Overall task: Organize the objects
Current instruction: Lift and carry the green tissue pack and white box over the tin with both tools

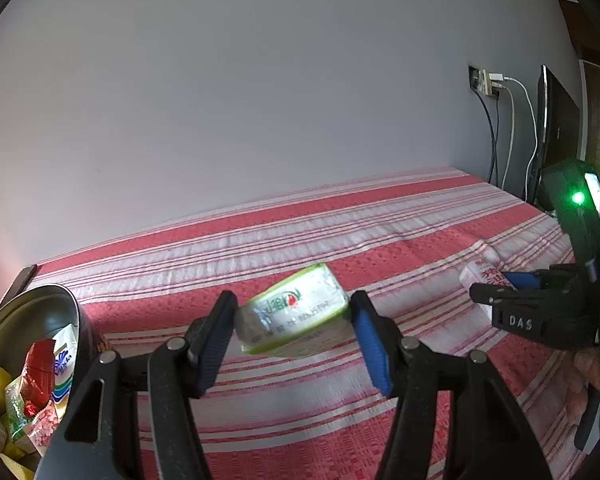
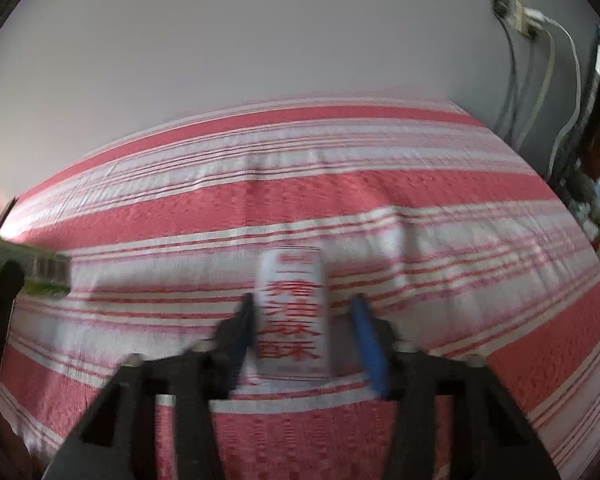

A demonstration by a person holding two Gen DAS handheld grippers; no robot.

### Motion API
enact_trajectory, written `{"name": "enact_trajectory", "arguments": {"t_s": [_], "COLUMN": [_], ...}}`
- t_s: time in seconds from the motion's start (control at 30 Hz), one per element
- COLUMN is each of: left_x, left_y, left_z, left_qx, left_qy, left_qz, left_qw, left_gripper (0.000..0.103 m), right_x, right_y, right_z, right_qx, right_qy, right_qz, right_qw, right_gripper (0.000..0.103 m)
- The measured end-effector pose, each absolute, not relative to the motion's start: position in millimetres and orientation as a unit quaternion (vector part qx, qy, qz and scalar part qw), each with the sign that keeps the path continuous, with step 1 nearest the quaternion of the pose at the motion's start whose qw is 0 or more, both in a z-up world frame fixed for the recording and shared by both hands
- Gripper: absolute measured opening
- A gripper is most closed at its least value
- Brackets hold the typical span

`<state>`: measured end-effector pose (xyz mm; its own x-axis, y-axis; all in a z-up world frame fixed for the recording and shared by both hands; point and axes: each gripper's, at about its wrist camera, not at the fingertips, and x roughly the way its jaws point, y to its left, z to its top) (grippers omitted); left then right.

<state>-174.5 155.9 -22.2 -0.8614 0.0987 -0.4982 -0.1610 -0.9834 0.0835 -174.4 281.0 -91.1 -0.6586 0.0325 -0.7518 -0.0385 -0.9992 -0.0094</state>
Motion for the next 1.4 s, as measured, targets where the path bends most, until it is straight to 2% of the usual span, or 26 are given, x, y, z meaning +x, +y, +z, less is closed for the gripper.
{"name": "enact_trajectory", "arguments": {"t_s": [0.87, 1.1, 1.4], "left_x": [-154, -134, -99], "left_y": [134, 110, 76], "left_z": [-14, -7, 27], "left_qx": [-0.207, -0.195, -0.153], "left_qy": [0.027, 0.014, 0.018], "left_qz": [0.978, 0.981, 0.987], "left_qw": [0.017, -0.003, -0.037], "left_gripper": [0.058, 0.058, 0.058], "right_x": [-131, -125, -114], "right_y": [271, 242, 194], "right_z": [-55, -45, -12], "right_qx": [-0.249, -0.237, -0.206], "right_qy": [0.016, 0.013, 0.002], "right_qz": [0.968, 0.969, 0.97], "right_qw": [-0.02, -0.067, -0.131], "right_gripper": [0.037, 0.037, 0.037]}}
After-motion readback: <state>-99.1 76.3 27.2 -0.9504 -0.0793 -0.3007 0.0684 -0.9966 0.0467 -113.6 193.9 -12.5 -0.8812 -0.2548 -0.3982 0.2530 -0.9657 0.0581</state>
